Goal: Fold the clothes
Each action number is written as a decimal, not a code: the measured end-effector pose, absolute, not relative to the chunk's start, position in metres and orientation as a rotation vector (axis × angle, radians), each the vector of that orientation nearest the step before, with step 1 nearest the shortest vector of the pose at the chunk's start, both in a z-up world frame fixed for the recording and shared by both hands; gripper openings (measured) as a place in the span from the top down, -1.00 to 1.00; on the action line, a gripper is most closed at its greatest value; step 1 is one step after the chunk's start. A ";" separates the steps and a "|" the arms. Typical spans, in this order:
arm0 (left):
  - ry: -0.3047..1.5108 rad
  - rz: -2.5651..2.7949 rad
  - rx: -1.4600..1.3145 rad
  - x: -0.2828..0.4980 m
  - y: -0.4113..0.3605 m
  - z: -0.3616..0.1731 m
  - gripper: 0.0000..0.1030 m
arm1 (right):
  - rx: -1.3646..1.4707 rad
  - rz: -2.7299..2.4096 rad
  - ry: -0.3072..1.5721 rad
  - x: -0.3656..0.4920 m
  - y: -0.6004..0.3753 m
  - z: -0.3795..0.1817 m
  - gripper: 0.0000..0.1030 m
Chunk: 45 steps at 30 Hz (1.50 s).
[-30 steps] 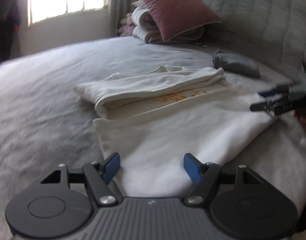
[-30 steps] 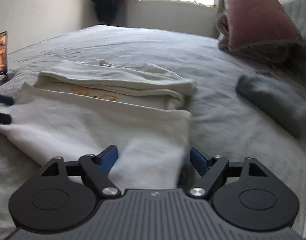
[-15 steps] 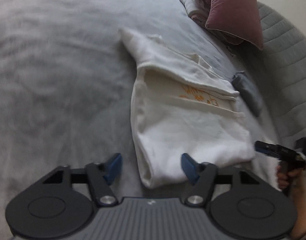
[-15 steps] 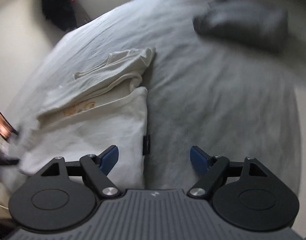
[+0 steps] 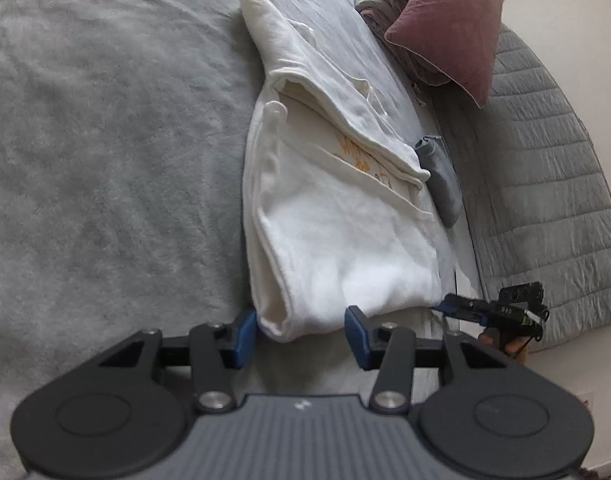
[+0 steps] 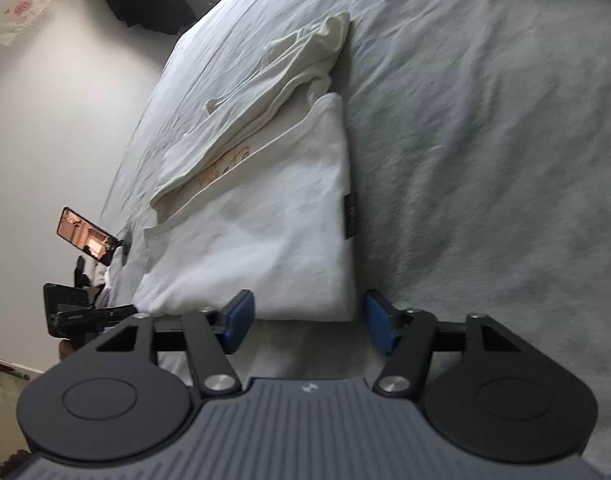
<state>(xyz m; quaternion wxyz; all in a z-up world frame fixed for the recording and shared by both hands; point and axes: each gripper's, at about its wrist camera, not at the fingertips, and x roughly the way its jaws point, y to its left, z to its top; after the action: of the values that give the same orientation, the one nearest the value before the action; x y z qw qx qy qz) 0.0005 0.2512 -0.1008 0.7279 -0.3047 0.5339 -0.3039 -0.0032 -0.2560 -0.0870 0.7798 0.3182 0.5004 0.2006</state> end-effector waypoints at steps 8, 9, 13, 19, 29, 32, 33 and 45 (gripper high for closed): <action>1.186 -0.666 -0.705 -0.001 0.244 -0.097 0.74 | 0.813 0.506 1.072 -0.002 -0.263 -0.090 0.64; 1.173 -0.673 -0.709 -0.001 0.244 -0.094 0.75 | 0.823 0.521 1.054 -0.002 -0.263 -0.087 0.65; 1.081 -0.725 -0.814 0.000 0.252 -0.084 0.77 | 0.865 0.561 0.961 -0.002 -0.264 -0.072 0.65; 0.925 -0.731 -0.944 0.007 0.261 -0.068 0.78 | 0.941 0.532 0.790 0.008 -0.270 -0.049 0.66; 0.718 -0.540 -1.081 0.043 0.257 -0.047 0.79 | 1.011 0.386 0.544 0.043 -0.264 -0.027 0.67; 0.672 -0.466 -1.069 0.058 0.247 -0.042 0.79 | 1.031 0.326 0.497 0.061 -0.261 -0.029 0.67; 0.664 -0.443 -1.065 0.063 0.244 -0.041 0.79 | 1.022 0.305 0.488 0.066 -0.259 -0.029 0.67; 0.676 -0.240 -1.012 0.138 0.231 -0.052 0.79 | 0.900 0.099 0.480 0.145 -0.239 -0.047 0.67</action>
<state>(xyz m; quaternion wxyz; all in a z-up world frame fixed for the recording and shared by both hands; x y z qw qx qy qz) 0.1380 0.2309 -0.0523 0.8138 -0.4741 0.3165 -0.1126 0.1454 -0.2389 -0.0473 0.8716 0.4305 0.2295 0.0473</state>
